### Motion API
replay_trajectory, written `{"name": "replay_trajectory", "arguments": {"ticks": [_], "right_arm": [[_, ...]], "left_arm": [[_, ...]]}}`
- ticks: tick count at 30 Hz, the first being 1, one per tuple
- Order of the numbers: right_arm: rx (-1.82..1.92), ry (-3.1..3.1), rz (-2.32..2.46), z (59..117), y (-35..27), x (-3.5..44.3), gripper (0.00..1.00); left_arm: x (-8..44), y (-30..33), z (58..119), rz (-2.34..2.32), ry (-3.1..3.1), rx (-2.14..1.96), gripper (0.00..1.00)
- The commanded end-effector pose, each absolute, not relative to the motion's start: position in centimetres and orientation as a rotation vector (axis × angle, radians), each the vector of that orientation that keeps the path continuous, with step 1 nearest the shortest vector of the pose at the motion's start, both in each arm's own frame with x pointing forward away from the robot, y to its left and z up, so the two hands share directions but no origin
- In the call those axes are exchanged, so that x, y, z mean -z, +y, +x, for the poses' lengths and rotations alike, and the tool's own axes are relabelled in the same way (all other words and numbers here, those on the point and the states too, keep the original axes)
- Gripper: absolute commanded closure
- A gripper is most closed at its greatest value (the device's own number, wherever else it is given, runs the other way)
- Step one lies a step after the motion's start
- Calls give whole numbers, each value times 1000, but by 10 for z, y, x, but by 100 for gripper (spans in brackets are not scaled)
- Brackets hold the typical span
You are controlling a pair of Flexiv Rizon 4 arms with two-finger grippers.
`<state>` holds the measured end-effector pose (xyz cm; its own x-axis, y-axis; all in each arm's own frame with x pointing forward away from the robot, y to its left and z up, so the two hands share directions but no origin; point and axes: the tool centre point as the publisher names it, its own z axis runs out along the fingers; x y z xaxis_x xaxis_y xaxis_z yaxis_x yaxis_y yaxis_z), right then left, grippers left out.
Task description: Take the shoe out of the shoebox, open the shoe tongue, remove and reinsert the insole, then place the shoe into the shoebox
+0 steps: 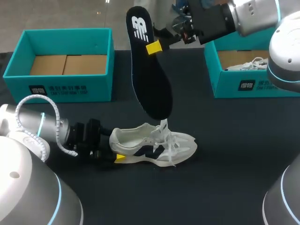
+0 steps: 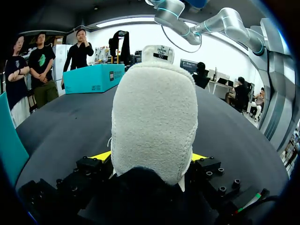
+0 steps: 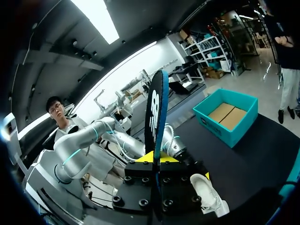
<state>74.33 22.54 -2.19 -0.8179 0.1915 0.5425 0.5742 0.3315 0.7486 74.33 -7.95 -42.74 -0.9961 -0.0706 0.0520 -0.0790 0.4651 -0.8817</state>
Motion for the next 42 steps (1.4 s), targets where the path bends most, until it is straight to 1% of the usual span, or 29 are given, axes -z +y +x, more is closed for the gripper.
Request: {"name": "replay_trajectory", "arguments": {"ticks": [1,19,30,42], "right_arm": [[1491,-2273,-738,731,227,17,100],[1488,-2281,-742,729,227,16,100],[1525,-2233,-893,699,172,31,100],[1595,-2216,-930,688,148,39,100]], "left_arm": [[429,-80,744,138,-2685,-1611,100],[429,-80,744,138,-2685,-1611,100],[429,-80,744,138,-2685,-1611,100],[429,-80,744,138,-2685,-1611,100]]}}
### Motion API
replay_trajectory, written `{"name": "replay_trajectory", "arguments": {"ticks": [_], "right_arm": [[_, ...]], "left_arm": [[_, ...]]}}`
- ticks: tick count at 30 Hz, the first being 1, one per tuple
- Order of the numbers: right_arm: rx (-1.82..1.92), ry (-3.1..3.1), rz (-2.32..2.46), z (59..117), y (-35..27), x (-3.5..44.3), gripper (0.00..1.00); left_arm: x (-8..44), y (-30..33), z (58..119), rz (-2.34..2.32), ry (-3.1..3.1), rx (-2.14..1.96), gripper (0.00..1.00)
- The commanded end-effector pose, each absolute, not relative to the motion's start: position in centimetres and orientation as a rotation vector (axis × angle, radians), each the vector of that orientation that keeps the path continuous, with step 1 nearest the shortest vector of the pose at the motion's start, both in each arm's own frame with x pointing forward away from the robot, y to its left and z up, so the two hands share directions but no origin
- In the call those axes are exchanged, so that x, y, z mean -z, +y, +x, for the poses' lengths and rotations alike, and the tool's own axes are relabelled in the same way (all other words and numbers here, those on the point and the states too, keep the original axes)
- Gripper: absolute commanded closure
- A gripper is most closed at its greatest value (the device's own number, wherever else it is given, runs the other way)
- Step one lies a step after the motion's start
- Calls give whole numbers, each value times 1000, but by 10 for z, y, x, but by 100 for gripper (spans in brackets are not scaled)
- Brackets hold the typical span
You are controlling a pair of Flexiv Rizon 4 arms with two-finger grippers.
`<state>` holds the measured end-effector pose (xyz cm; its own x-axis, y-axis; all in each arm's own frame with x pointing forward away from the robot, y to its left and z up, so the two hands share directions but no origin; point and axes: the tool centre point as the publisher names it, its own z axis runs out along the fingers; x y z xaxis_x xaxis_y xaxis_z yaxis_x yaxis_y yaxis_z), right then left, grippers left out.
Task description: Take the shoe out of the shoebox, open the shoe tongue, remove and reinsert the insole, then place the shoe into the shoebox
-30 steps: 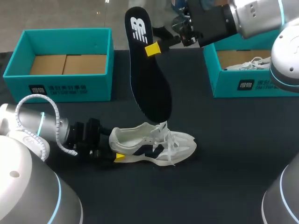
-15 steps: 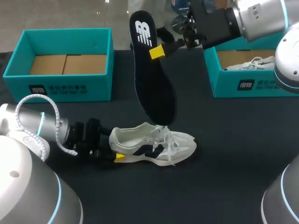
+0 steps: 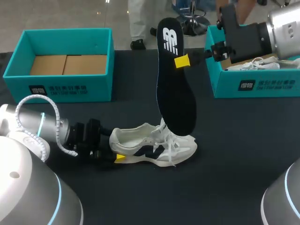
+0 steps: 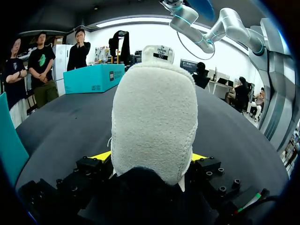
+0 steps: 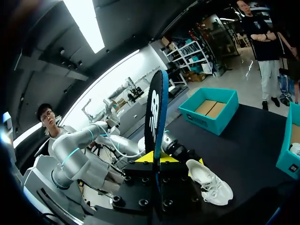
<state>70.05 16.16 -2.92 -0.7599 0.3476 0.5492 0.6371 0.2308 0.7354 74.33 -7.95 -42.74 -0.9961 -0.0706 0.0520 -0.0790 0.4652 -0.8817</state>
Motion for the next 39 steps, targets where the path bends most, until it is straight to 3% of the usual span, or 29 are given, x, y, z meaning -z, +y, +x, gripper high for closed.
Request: {"name": "replay_trajectory", "arguments": {"ticks": [1,39], "right_arm": [[1602,-2205,-929,688,147,40,100],[1552,-2234,-913,698,139,47,100]], "left_arm": [[429,-80,744,138,-2685,-1611,100],[429,-80,744,138,-2685,-1611,100]]}}
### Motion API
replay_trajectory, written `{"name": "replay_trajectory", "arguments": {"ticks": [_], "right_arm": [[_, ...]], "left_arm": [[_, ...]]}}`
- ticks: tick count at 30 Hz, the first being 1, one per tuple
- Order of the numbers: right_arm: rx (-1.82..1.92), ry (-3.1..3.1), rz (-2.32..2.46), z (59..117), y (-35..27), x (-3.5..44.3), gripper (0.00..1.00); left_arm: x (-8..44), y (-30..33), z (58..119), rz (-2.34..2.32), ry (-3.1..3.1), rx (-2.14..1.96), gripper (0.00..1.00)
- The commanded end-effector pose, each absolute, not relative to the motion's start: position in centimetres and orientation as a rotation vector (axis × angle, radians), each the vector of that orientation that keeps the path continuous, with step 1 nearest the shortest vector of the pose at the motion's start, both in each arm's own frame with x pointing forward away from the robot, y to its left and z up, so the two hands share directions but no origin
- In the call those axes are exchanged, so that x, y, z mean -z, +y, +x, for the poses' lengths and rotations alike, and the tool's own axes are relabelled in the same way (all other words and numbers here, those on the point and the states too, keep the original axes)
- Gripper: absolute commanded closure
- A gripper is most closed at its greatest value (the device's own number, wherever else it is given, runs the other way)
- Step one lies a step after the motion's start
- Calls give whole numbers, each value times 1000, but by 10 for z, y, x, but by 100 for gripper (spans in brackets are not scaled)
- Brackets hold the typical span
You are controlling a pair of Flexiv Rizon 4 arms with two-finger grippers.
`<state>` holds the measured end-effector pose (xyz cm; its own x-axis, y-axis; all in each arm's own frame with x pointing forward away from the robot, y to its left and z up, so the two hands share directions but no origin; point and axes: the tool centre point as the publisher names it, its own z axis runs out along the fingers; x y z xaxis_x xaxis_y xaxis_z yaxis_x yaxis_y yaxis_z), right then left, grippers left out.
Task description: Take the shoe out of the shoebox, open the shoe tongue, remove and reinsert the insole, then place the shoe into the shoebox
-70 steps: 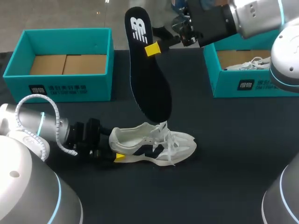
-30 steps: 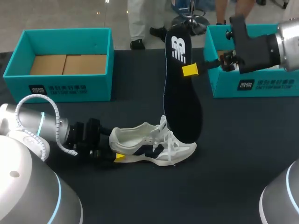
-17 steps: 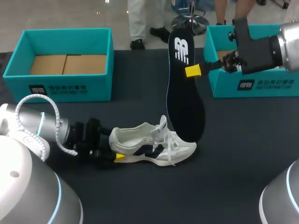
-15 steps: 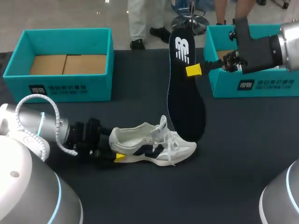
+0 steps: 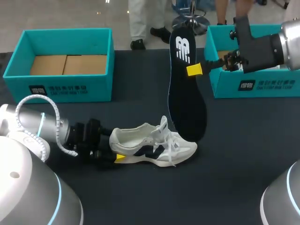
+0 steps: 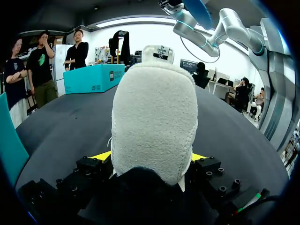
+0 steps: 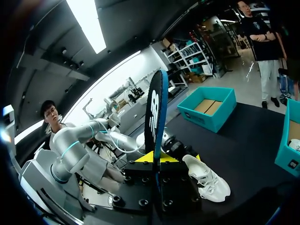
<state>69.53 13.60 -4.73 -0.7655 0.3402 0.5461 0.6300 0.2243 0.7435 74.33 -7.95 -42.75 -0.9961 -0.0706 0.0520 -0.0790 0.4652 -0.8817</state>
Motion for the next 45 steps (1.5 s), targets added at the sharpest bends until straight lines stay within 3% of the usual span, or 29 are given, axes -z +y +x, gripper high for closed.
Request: {"name": "replay_trajectory", "arguments": {"ticks": [1,22,23,25,26,45], "right_arm": [[1552,-2234,-913,698,139,47,100],[1552,-2234,-913,698,139,47,100],[1552,-2234,-913,698,139,47,100],[1552,-2234,-913,698,139,47,100],[1552,-2234,-913,698,139,47,100],[1552,-2234,-913,698,139,47,100]], "left_arm": [[429,-80,744,138,-2685,-1611,100],[429,-80,744,138,-2685,-1611,100],[429,-80,744,138,-2685,-1611,95],[429,-80,744,138,-2685,-1611,59],[429,-80,744,138,-2685,-1611,0],[419,-66,739,136,-2750,-1549,0]]}}
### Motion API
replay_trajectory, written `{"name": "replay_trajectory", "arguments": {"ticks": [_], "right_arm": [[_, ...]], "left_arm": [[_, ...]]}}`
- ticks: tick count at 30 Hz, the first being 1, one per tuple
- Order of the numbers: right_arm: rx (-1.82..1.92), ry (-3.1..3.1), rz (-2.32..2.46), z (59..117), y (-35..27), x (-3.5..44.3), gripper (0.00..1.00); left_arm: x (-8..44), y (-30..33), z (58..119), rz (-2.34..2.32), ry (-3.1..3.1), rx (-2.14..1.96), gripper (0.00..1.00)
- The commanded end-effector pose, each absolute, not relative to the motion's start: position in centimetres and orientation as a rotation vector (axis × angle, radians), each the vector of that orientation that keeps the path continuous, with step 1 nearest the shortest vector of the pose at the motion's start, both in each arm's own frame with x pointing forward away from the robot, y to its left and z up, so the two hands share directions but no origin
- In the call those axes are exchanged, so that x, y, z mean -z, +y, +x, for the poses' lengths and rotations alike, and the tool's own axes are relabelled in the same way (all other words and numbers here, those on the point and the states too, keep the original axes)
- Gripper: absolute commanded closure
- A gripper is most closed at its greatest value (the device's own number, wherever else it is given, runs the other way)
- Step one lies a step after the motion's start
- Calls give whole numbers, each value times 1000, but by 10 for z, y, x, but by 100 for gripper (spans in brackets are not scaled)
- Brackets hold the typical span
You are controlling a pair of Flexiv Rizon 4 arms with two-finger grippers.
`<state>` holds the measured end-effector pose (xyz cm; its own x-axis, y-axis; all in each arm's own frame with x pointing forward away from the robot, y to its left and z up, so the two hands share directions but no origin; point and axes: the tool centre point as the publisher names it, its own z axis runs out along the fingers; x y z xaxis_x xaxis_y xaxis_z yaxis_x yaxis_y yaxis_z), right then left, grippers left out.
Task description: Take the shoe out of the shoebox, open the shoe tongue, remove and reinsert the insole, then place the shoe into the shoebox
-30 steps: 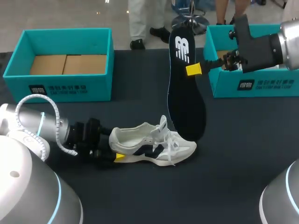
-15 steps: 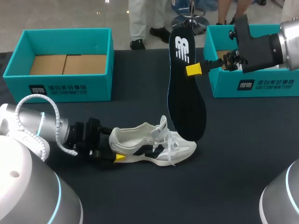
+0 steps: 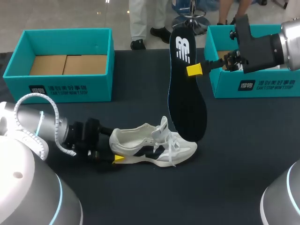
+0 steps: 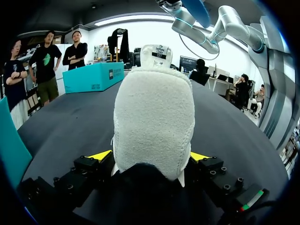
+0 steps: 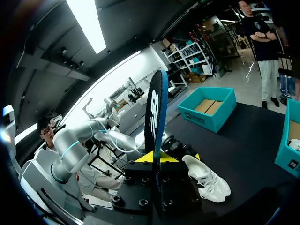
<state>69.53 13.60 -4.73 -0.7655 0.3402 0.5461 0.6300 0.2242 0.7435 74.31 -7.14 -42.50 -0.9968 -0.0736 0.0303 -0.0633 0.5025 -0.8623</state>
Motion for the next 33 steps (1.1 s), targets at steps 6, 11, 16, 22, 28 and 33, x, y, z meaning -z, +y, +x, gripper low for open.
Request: {"name": "replay_trajectory", "arguments": {"ticks": [6,11,16,22,28,33], "right_arm": [[1552,-2234,-913,698,139,47,100],[1552,-2234,-913,698,139,47,100],[1552,-2234,-913,698,139,47,100],[1552,-2234,-913,698,139,47,100],[1552,-2234,-913,698,139,47,100],[1552,-2234,-913,698,139,47,100]], "left_arm": [[412,-56,744,-156,2741,1465,0],[404,-48,749,-158,2803,1321,0],[399,-44,753,-165,2879,1215,0],[390,-42,756,-157,2937,1101,0],[382,-36,754,-119,2975,1031,0],[381,-34,754,-112,2957,1077,0]]}}
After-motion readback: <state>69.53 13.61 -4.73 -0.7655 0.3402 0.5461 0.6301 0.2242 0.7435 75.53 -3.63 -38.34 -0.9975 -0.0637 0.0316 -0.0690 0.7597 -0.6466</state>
